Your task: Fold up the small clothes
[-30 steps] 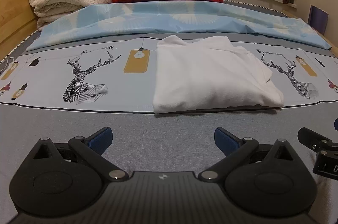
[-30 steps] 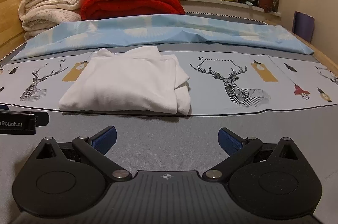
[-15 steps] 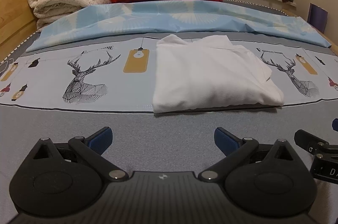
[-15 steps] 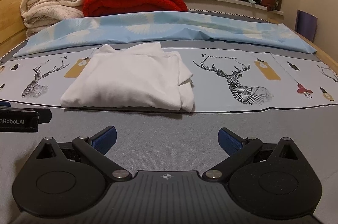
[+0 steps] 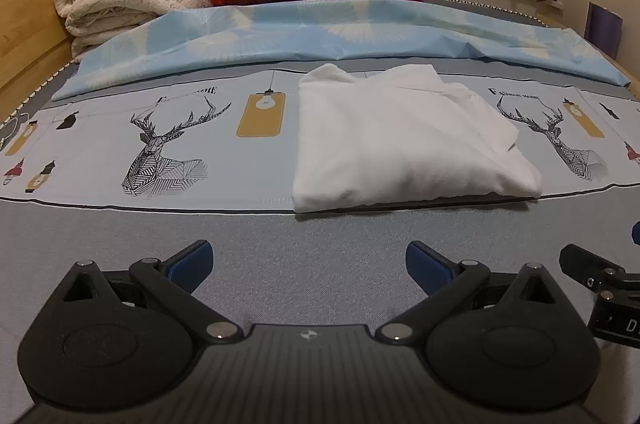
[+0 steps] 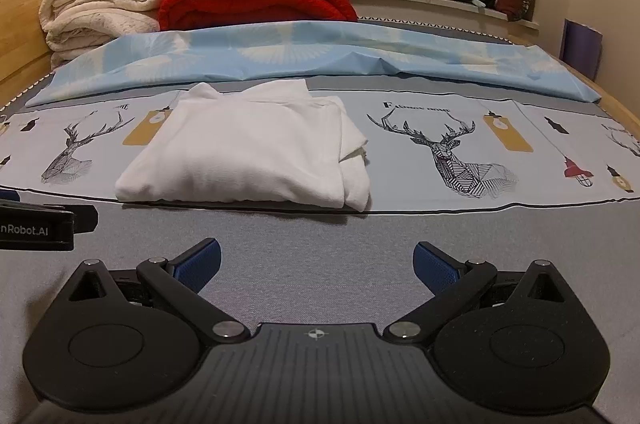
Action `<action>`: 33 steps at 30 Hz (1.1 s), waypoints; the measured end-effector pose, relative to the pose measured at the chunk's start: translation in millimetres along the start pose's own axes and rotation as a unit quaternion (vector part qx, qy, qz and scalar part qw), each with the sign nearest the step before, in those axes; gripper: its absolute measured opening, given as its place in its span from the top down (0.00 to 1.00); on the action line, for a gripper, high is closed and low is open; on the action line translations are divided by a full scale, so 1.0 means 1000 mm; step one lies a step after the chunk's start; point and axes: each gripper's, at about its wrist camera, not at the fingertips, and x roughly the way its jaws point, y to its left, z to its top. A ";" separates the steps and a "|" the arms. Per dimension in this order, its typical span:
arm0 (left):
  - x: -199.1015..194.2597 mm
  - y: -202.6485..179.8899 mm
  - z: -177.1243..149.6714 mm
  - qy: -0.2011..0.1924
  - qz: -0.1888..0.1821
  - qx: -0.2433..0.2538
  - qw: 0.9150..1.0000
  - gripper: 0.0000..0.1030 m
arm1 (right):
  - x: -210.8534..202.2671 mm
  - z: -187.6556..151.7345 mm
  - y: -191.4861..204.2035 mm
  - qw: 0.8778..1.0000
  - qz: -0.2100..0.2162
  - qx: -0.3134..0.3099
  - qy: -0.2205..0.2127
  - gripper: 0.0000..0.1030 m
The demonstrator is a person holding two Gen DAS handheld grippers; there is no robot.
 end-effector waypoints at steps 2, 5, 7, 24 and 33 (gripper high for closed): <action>0.000 0.000 0.000 0.000 0.001 0.000 1.000 0.00 | 0.000 0.000 0.001 1.000 0.000 -0.001 0.000 0.02; 0.000 0.000 0.000 0.001 0.000 0.000 1.000 0.00 | 0.000 0.000 0.001 1.000 -0.001 -0.003 -0.001 0.02; 0.000 0.000 -0.001 0.000 0.001 0.001 1.000 0.00 | -0.001 0.000 0.001 1.000 -0.001 -0.003 -0.002 0.02; 0.001 -0.002 -0.002 0.001 -0.002 0.006 1.000 0.00 | -0.003 0.002 0.003 1.000 0.000 -0.006 -0.003 0.02; -0.002 -0.005 -0.004 -0.011 0.010 0.016 1.000 0.00 | -0.005 0.002 0.005 1.000 0.014 0.000 -0.010 0.02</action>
